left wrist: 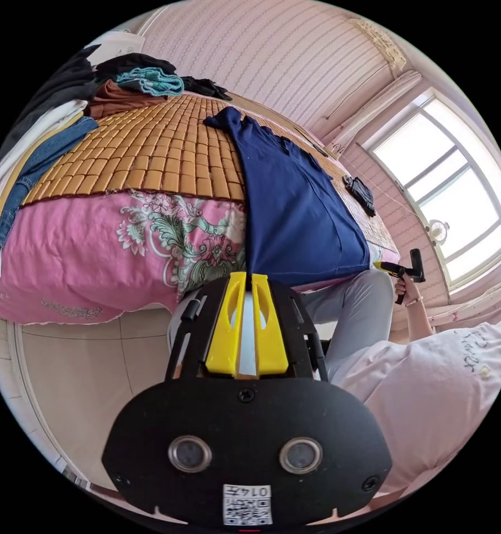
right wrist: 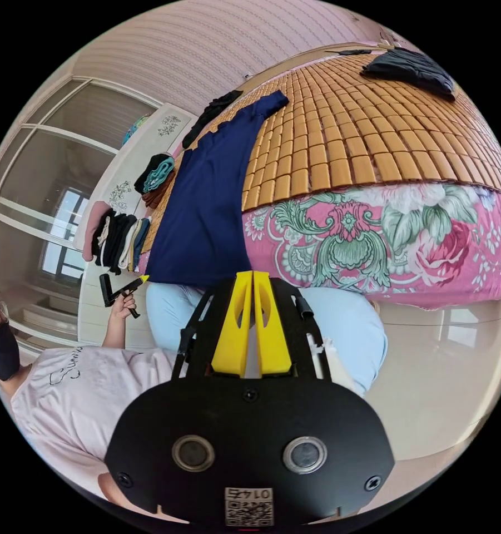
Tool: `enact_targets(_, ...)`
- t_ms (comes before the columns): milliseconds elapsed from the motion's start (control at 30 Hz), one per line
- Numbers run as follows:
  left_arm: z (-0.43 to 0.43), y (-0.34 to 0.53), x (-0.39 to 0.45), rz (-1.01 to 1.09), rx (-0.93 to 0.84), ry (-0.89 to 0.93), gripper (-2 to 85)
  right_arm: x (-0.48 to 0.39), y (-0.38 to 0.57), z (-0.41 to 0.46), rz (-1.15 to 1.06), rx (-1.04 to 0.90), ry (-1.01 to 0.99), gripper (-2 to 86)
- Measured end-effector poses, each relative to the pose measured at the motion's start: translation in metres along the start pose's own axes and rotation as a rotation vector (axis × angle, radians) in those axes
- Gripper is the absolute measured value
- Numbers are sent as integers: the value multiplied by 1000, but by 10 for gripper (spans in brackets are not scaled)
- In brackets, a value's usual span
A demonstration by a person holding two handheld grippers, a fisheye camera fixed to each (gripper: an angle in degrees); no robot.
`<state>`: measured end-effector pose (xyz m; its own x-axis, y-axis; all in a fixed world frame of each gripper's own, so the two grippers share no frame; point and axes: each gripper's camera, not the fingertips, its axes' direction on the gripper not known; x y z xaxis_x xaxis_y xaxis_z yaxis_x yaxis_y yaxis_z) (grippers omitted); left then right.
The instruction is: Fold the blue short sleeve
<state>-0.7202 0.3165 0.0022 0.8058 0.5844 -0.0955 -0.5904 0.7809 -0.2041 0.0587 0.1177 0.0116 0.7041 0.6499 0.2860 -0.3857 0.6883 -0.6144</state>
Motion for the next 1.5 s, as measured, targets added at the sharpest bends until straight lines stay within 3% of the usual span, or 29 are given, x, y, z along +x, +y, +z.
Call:
enact_targets(300,-26,38,-6,-55,130,-18,46,-31,-18,26,-67,26,138,65)
enact_targets(400,-16,36,-5,-62,141,-22,63,-39,-32,47,-89,-62,118,75)
enact_targets(633,33,19,13,17,-13,-142,-1,-63,-58,81,-145,-153,208,18)
enact_targets(733,23,31,28,83,8,-206,-8,-69,-56,81,-164,-142,218,10)
enact_targets(1000,20,58,29,88,-24,-115,-3,-73,-59,106,-145,-175,169,5)
enact_targets(1100,-7,57,20,71,56,-122,11,-80,-68,112,-132,-198,218,6)
enact_targets(1300,-40,-30,-3,168,244,-263,8,-143,-141,136,-299,-181,258,9)
enact_targets(1500,23,-178,1,317,274,-405,57,-273,-260,231,-628,-160,271,30)
